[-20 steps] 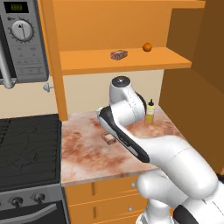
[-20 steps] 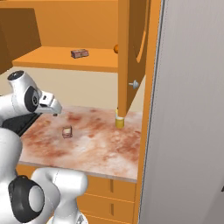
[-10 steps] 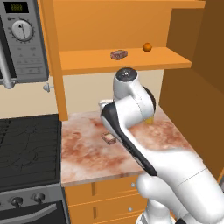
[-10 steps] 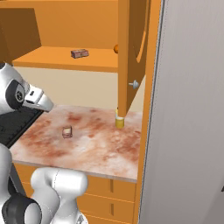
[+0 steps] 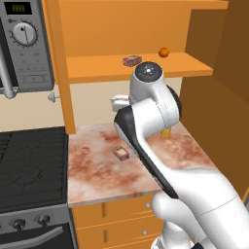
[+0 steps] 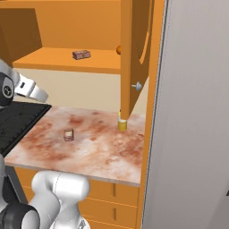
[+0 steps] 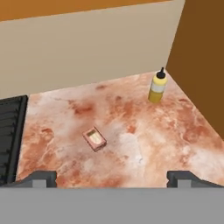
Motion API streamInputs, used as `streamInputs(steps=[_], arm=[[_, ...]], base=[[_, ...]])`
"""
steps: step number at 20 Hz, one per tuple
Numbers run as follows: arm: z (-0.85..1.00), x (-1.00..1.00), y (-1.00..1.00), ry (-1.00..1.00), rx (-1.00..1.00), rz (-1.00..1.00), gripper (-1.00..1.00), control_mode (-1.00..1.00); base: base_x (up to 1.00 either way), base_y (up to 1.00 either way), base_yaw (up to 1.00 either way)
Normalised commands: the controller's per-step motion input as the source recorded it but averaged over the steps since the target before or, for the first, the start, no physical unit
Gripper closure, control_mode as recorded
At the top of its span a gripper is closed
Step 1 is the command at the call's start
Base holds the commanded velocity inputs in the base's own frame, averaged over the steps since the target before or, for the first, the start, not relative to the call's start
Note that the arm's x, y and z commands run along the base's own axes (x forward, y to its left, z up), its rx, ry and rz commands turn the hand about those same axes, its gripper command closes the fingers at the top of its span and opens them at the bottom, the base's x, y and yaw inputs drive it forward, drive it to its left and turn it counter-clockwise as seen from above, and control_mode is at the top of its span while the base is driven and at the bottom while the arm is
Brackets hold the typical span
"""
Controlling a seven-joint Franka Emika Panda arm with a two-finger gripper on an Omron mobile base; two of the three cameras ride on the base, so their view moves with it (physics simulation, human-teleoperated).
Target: Pick the bar soap and bar soap from the cabinet and place them on the counter.
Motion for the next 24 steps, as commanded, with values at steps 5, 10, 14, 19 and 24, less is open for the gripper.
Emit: streamInputs(steps=[5, 10, 14, 19, 24], arm=[[0.65, 0.0, -0.05, -0.2, 0.05, 0.0, -1.0, -1.0], [0.72, -0.02, -0.05, -0.19, 0.06, 0.0, -1.0, -1.0], [0.67, -0.05, -0.01, -0.22, 0.06, 0.0, -1.0, -1.0], [0.14, 0.14, -0.03, -0.11, 0.01, 0.0, -1.0, -1.0], [0.0, 0.33, -0.03, -0.01, -0.02, 0.0, -1.0, -1.0]], base=[[0.0, 0.0, 0.0], [0.0, 0.0, 0.0], [0.0, 0.0, 0.0], [0.0, 0.0, 0.0], [0.0, 0.0, 0.0]])
